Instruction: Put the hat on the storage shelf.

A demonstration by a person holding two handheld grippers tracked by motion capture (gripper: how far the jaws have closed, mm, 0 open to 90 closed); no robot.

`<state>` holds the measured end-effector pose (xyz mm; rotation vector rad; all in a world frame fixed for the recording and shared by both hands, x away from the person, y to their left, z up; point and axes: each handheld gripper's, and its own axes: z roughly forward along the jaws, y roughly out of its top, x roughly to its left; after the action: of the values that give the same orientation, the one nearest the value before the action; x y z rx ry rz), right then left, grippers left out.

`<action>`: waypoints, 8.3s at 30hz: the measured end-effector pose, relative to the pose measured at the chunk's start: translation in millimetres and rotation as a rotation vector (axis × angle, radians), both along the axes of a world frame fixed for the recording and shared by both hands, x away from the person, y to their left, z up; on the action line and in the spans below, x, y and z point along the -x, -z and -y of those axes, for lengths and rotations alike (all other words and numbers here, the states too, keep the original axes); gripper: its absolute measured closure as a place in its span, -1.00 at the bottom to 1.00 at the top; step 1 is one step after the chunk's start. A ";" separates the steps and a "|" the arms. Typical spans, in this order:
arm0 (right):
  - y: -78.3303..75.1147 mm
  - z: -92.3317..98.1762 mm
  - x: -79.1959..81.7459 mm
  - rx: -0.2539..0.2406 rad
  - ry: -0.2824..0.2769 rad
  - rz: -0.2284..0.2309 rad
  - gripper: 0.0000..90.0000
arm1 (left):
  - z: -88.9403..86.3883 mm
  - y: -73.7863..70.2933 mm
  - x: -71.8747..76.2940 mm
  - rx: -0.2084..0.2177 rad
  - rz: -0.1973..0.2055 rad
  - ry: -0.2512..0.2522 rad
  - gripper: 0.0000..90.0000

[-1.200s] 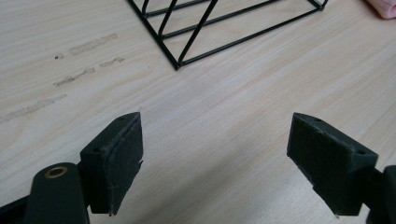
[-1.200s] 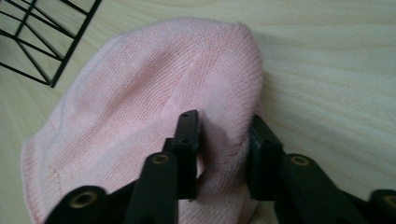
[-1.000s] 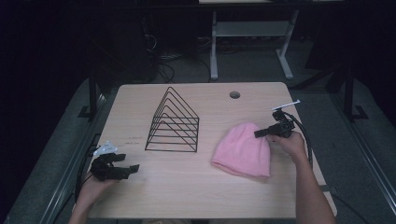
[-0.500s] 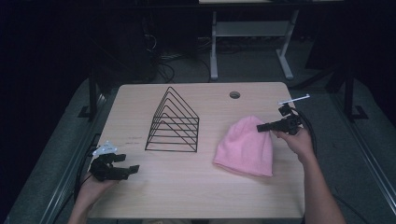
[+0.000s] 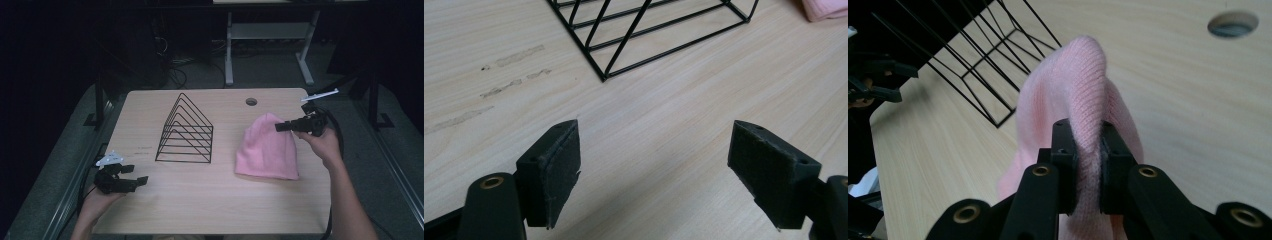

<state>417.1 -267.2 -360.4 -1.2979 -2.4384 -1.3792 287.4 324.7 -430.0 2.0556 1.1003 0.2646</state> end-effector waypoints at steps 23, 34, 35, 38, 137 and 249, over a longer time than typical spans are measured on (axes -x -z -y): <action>-80.7 -30.8 13.0 0.046 -0.117 0.208 0.80 | 13.6 -33.1 -9.7 0.022 0.024 0.151 -0.51; -100.4 -43.6 17.3 0.034 -0.156 0.243 0.80 | 13.4 -56.6 -13.7 0.049 0.032 0.207 -0.51; -102.2 -44.8 18.2 0.031 -0.158 0.246 0.80 | 13.9 -59.4 -14.2 0.044 0.033 0.213 -0.51; -110.9 -50.0 20.9 0.025 -0.176 0.258 0.80 | 15.3 -67.4 -16.0 0.042 0.033 0.233 -0.50; -173.2 -223.3 -44.0 -0.098 -0.389 0.366 0.80 | 43.9 -155.6 -126.2 -0.013 0.099 0.276 0.84; -44.2 -247.5 -16.7 -0.044 -0.526 0.188 0.75 | 49.4 -55.9 -107.6 -0.344 -0.045 0.285 0.86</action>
<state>433.8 -19.6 -316.2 -0.4699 -2.5770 -1.4324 395.0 275.3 -374.1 2.5037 0.8137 0.2795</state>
